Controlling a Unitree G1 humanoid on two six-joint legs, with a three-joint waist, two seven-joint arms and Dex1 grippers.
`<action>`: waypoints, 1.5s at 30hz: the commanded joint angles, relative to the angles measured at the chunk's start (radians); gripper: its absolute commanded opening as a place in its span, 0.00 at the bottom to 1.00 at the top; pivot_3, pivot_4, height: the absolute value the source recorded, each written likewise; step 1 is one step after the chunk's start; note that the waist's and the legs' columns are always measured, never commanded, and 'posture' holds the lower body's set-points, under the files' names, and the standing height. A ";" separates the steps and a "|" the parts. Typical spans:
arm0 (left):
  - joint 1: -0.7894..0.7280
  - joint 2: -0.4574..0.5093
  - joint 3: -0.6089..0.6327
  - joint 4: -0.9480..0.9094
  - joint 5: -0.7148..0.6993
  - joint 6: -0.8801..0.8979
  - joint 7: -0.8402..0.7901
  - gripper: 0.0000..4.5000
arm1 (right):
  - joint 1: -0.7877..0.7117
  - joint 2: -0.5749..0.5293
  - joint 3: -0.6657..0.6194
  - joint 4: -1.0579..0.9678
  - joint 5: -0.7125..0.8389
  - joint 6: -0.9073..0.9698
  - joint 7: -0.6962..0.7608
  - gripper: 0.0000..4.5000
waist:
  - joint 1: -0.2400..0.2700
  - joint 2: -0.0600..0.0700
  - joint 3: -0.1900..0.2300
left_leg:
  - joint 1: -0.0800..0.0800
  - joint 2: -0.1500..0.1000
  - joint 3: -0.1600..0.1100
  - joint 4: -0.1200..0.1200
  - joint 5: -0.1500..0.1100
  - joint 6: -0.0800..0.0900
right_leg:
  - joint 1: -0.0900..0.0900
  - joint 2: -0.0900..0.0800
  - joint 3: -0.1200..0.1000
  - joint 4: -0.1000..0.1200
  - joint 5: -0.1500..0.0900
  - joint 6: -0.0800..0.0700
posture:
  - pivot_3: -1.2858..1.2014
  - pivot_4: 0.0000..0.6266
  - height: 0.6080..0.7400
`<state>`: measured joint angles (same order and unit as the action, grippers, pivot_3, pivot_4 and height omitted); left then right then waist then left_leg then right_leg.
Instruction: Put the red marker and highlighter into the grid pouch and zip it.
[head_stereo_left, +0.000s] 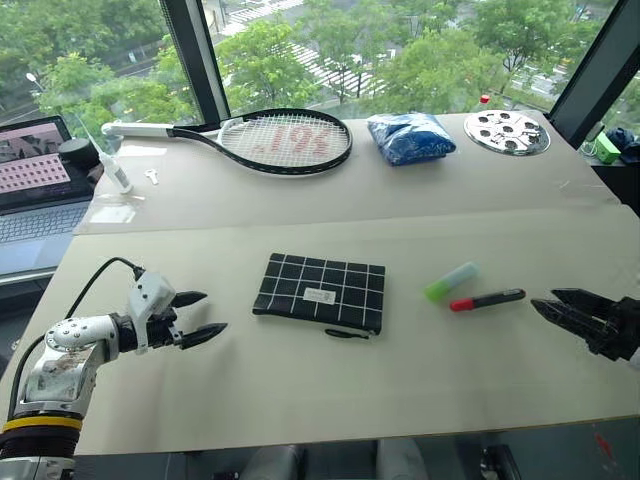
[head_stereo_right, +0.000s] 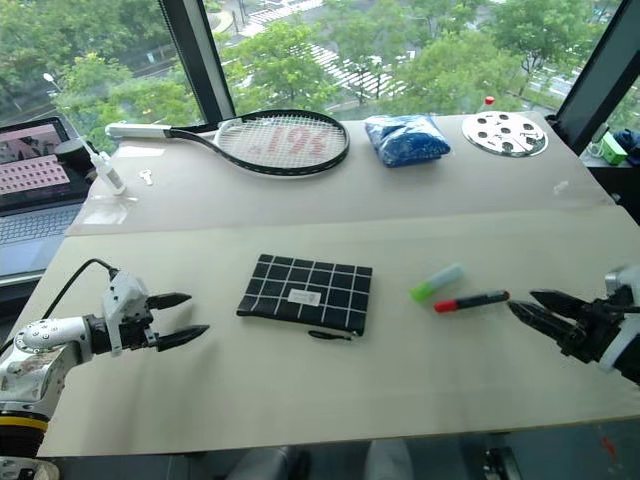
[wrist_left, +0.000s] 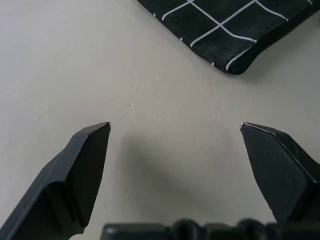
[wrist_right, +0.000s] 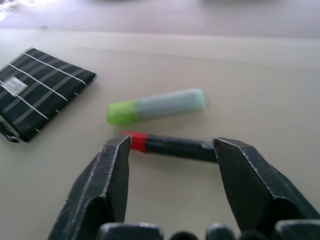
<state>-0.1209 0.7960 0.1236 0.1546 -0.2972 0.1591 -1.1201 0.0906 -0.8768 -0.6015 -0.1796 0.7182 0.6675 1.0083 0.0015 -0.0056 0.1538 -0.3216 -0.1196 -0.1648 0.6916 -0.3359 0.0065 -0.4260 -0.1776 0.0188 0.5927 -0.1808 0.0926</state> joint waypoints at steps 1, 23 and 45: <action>-0.043 0.011 -0.022 -0.001 0.030 -0.061 -0.014 1.00 | -0.087 0.002 0.103 -0.123 0.081 0.052 0.003 0.30 | 0.002 -0.001 0.001 | 0.000 0.001 0.000 0.000 0.000 0.000 | 0.000 0.000 0.000 0.000 0.000 0.000 | 0.52 0.24 1.00; -0.252 -0.042 -0.265 0.238 0.275 -0.385 -0.039 1.00 | -0.526 0.124 1.037 0.042 -0.599 -0.225 -0.004 0.01 | 0.014 0.000 -0.001 | -0.012 -0.004 0.005 0.006 -0.001 -0.002 | -0.018 -0.002 -0.006 0.001 0.004 -0.003 | 0.52 0.24 1.00; -0.414 -0.194 -0.326 0.499 0.273 -0.645 -0.109 0.68 | -0.484 0.204 1.001 0.048 -0.667 -0.234 -0.024 0.00 | 0.016 -0.003 -0.008 | 0.005 -0.003 0.005 0.005 -0.001 -0.001 | 0.000 -0.001 -0.005 0.001 0.003 -0.002 | 0.52 0.24 1.00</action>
<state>-0.5380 0.6134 -0.1721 0.6223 -0.0476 -0.4820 -1.2116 -0.4181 -0.6782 0.3699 -0.1431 0.0700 0.4168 0.9781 0.0176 -0.0082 0.1461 -0.3166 -0.1226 -0.1597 0.6962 -0.3373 0.0055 -0.4260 -0.1784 0.0135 0.5933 -0.1775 0.0903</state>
